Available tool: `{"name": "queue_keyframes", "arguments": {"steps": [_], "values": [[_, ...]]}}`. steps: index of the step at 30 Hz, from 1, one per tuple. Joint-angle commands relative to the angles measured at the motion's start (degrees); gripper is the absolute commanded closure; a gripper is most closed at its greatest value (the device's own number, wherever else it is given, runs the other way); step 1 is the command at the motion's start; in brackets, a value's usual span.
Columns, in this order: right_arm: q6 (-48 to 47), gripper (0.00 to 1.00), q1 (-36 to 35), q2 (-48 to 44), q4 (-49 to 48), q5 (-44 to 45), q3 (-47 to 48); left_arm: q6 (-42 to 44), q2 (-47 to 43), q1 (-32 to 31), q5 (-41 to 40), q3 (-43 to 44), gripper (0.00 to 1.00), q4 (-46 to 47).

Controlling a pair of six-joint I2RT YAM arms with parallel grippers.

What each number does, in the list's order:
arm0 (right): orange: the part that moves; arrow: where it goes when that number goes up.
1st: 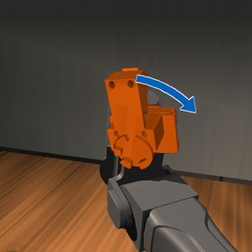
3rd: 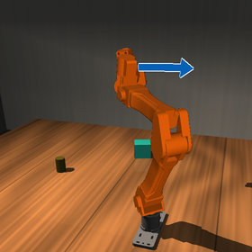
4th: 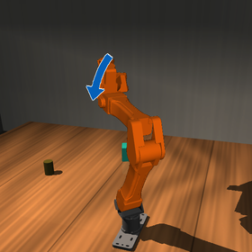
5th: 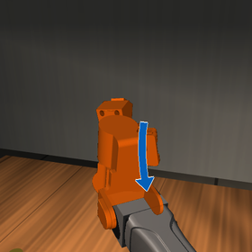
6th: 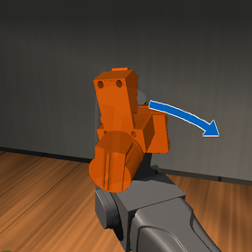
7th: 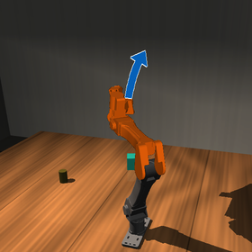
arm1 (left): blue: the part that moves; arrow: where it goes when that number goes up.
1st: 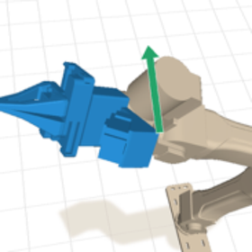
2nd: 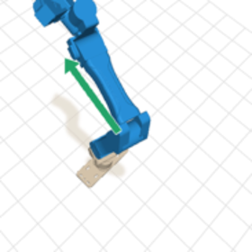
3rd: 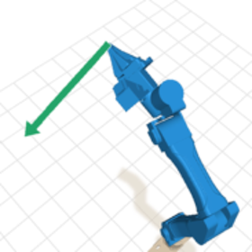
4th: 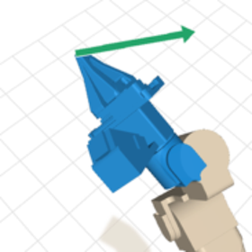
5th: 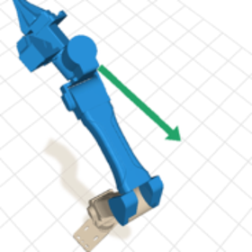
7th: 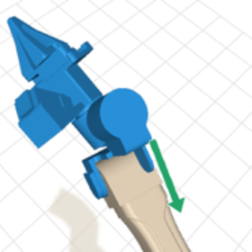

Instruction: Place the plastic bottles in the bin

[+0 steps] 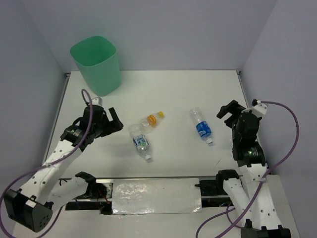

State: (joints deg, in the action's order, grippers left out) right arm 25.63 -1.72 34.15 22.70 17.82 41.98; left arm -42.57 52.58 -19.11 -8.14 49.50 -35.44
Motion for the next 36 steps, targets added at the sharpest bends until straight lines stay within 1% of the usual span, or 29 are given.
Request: {"name": "queue_keyframes", "arguments": {"steps": [1, 5, 6, 7, 8, 9, 12, 14, 16, 18, 21, 23, 27, 30, 32, 33, 34, 36], "values": [[-2.2, 0.0, 0.2, -3.1, -5.0, -4.9, -2.2, -3.2, 3.5, -8.4, -5.4, 0.4, 0.01, 2.6], [-3.7, 0.0, 0.0, -4.4, -5.9, -5.1, -4.1, -5.6, 8.6, -15.5, -7.2, 0.5, 0.01, 3.4], [-1.7, 0.0, 0.2, -4.4, -5.3, -3.8, -3.9, -6.3, 9.6, -18.0, -7.6, 0.5, 0.01, 3.4], [0.2, 0.0, 0.1, -4.3, -4.2, -2.0, -3.5, -7.4, 11.6, -19.0, -8.1, 0.4, 0.01, 3.7], [2.0, 0.0, 0.2, -4.0, -1.9, 1.8, -3.0, -8.0, 12.5, -20.1, -8.1, 0.2, 0.01, 4.2], [3.5, 0.0, 0.3, -4.0, -1.3, 3.0, -2.5, -8.6, 14.3, -21.7, -7.3, -0.4, 0.01, 6.0], [0.6, 0.0, 0.2, -3.8, -1.5, 2.7, -2.4, -10.5, 17.4, -23.3, -7.7, -0.3, 0.01, 7.7], [0.5, 0.0, 0.1, -3.3, -1.0, 2.2, -2.3, -11.0, 19.9, -24.0, -7.3, -0.2, 0.01, 11.0], [0.2, 0.0, 0.2, -2.2, -1.0, 0.8, -2.1, -11.0, 22.8, -24.8, -6.0, -0.3, 0.01, 15.9], [-1.0, 0.0, 0.2, -0.9, -1.6, -2.3, -1.9, -11.3, 26.4, -25.2, -5.2, 0.5, 0.01, 17.9], [-2.0, 0.0, 0.2, 0.1, -1.8, -3.9, -1.9, -13.9, 32.0, -25.2, -7.5, 3.8, 0.01, 14.0], [-2.3, 0.0, 0.1, 0.3, -1.6, -3.6, -1.8, -15.4, 33.9, -25.2, -9.4, 4.9, 0.01, 11.0], [-2.4, 0.0, 0.3, 0.5, -2.5, -4.2, -2.3, -18.5, 35.3, -25.2, -11.2, 4.1, 0.01, 10.6], [-2.8, 0.0, 0.2, 0.6, -3.2, -5.0, -2.7, -18.7, 35.8, -25.2, -12.3, 4.3, 0.01, 10.7], [-3.0, 0.0, 0.3, 0.6, -3.1, -5.3, -2.6, -18.8, 35.9, -25.2, -12.7, 5.2, 0.06, 10.3], [-3.1, 0.0, 0.2, 0.6, -3.0, -5.1, -2.5, -18.7, 35.6, -25.2, -13.2, 5.4, 0.12, 9.9], [-3.1, 0.0, 0.1, 0.6, -2.7, -4.7, -2.4, -18.6, 35.2, -25.2, -13.8, 5.9, 0.21, 9.3], [-3.2, 0.0, 0.2, 0.3, -2.4, -4.3, -2.3, -18.6, 33.4, -25.2, -15.7, 6.5, 0.3, 6.8]]}}
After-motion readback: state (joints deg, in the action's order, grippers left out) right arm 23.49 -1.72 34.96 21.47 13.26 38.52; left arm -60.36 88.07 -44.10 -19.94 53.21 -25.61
